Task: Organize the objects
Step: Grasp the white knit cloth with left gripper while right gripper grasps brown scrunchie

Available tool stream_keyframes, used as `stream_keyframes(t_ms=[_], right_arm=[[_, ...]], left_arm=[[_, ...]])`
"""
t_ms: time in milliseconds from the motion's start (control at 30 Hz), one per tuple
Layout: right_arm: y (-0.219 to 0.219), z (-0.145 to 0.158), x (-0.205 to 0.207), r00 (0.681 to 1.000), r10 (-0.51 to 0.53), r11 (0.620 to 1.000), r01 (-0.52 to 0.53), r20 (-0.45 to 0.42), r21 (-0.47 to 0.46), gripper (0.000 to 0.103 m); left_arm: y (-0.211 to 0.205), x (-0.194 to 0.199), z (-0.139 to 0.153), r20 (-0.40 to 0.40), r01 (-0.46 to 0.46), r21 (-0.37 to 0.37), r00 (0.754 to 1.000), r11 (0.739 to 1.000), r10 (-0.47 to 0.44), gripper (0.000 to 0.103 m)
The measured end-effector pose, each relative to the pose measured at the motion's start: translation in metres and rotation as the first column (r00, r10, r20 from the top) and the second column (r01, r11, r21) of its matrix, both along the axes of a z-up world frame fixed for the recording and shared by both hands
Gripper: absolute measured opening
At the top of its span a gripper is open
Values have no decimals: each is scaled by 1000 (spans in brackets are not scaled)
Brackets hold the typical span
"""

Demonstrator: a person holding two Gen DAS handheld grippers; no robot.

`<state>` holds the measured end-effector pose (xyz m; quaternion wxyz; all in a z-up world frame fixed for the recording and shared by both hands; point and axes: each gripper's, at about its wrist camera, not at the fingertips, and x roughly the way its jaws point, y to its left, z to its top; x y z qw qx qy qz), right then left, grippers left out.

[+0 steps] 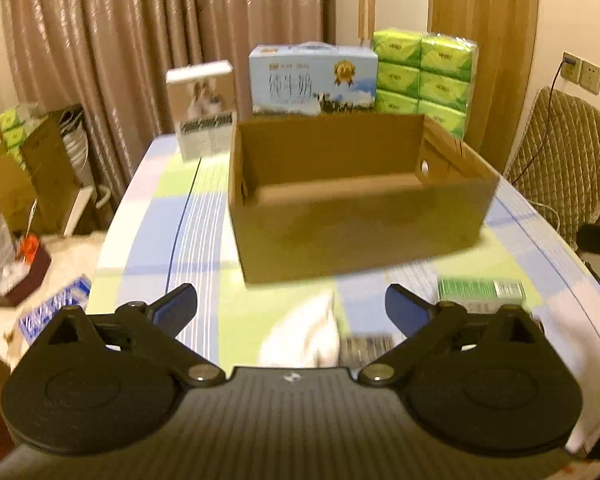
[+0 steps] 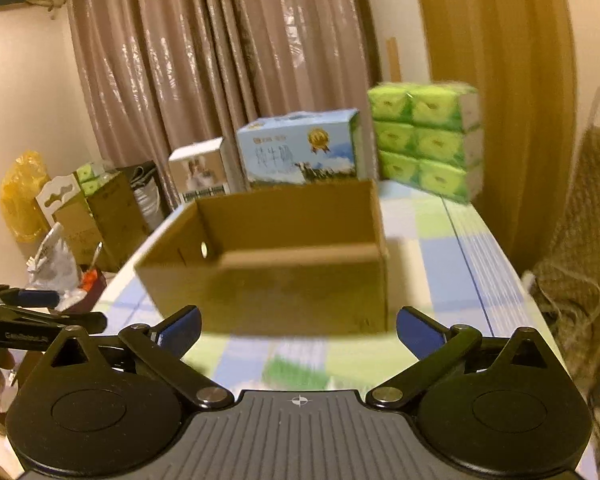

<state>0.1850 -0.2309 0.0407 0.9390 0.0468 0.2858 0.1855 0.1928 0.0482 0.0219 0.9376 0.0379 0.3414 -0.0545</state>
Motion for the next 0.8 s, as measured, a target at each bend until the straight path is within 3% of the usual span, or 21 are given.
stream_keyframes(t_ms=[167, 367, 700, 800], right_arm=[[-4, -30, -38, 997, -29, 1000, 30, -70, 9, 101], [-5, -55, -50, 996, -35, 999, 33, -86, -27, 101], [-5, -82, -34, 993, -34, 995, 24, -111, -92, 100], [-4, -89, -21, 993, -46, 993, 33, -111, -115, 93]], left_arm=[[1, -31, -28, -32, 1, 11, 999, 1000, -1, 100], [-7, -33, -51, -24, 41, 56, 999, 998, -40, 101], [-10, -7, -77, -32, 67, 85, 997, 994, -64, 100], [-9, 4, -81, -33, 65, 84, 998, 994, -62, 99]])
